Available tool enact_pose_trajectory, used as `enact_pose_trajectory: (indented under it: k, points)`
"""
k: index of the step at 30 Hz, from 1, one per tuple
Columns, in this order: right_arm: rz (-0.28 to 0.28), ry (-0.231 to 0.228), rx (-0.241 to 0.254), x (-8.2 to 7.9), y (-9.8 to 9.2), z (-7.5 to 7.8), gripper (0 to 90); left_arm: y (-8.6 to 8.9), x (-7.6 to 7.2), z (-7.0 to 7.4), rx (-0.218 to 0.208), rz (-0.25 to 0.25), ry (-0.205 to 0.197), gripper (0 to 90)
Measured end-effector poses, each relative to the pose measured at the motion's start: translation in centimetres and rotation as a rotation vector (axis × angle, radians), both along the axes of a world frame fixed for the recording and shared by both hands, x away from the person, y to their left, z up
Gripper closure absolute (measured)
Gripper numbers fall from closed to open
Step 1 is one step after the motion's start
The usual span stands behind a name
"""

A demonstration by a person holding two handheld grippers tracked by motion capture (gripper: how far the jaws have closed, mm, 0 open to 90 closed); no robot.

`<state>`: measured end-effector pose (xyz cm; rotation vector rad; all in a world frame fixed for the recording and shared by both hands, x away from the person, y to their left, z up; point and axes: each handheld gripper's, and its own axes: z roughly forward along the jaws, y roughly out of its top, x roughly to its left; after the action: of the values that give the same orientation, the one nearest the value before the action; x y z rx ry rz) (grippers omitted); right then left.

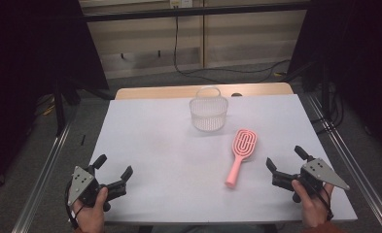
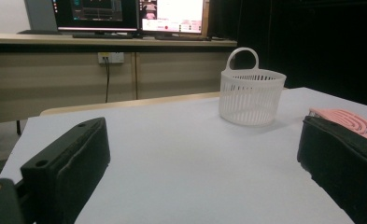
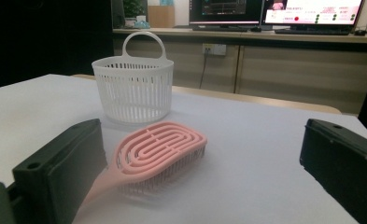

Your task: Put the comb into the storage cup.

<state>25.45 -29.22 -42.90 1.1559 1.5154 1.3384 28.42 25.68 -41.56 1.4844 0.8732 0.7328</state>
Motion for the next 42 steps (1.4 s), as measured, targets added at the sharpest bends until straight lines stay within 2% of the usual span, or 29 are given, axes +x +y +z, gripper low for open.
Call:
enact_pose_trajectory:
  k: [10,13,14,17,19,20,21,23,26,34,35,38,42]
  points:
    - [0.004,-0.016,-0.011,0.1,0.1,-0.2,0.0,-0.6,0.3,-0.1,-0.001,-0.004,0.017,2.6]
    - [0.020,-0.025,-0.011,0.1,0.2,-0.1,0.0,-0.7,0.3,-0.2,-0.003,0.013,0.022,3.6]
    - [0.024,-0.031,-0.011,0.1,0.4,0.0,0.0,-0.8,0.4,-0.3,-0.002,0.033,0.042,3.8]
    - [0.044,-0.039,-0.011,0.1,0.6,0.1,0.0,-1.0,0.5,-0.3,-0.017,0.046,0.058,3.8]
    - [0.054,-0.035,-0.015,0.1,0.9,0.0,0.0,-1.1,0.6,-0.4,-0.006,0.041,0.063,3.8]
    - [0.067,-0.032,0.007,0.1,1.1,0.0,0.0,-1.2,0.6,-0.3,0.000,0.032,0.057,3.8]
    - [0.067,-0.032,0.007,0.1,1.1,0.0,0.0,-1.2,0.6,-0.3,0.000,0.032,0.057,3.8]
    - [0.074,-0.038,0.003,0.2,1.4,0.0,0.0,-1.4,0.5,-0.3,-0.005,0.014,0.049,3.7]
    - [0.093,-0.048,-0.019,0.4,1.9,0.2,0.0,-1.7,0.6,-0.3,0.013,0.000,0.038,3.7]
    - [0.120,-0.061,-0.038,0.7,2.8,0.4,0.0,-2.5,0.4,-0.2,0.011,-0.036,0.021,3.7]
    - [0.122,-0.063,-0.043,0.8,2.9,0.4,0.0,-2.5,0.3,-0.1,-0.001,-0.045,0.026,3.9]
    - [0.141,-0.050,-0.055,1.6,3.5,0.1,0.0,-2.8,0.2,-0.2,0.012,-0.065,0.034,3.9]
    - [0.162,-0.046,-0.052,2.1,4.2,0.1,0.0,-2.9,0.3,-0.3,0.003,-0.059,0.035,3.8]
